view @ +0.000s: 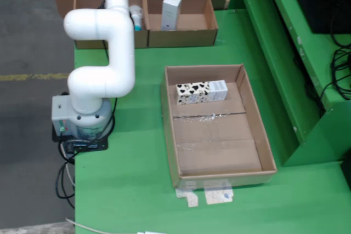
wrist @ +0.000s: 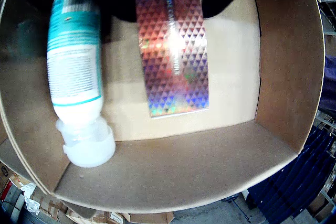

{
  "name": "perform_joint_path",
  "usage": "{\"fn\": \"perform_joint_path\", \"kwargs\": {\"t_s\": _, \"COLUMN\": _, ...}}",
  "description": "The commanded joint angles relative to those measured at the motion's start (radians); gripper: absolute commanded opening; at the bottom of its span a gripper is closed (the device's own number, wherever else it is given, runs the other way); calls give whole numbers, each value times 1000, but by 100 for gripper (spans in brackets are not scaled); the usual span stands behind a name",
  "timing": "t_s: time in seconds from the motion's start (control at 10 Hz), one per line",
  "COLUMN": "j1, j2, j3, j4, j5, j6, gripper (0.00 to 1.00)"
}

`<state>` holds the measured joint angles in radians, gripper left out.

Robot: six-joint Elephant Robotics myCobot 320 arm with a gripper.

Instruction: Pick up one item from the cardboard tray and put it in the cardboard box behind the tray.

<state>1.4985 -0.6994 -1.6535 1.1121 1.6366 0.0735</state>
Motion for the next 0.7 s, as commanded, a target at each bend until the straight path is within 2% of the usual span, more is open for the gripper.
{"fn": "perform_joint_path", "kwargs": {"t_s": 0.0, "j1": -8, "j2": 18, "j3": 13, "j4": 7, "j5": -5, "j6": -4, "gripper": 80}}
{"fn": "perform_joint_path", "kwargs": {"t_s": 0.2, "j1": -8, "j2": 18, "j3": 13, "j4": 7, "j5": -5, "j6": -4, "gripper": 100}}
{"fn": "perform_joint_path", "kwargs": {"t_s": 0.6, "j1": -8, "j2": 18, "j3": 13, "j4": 7, "j5": -5, "j6": -4, "gripper": 100}}
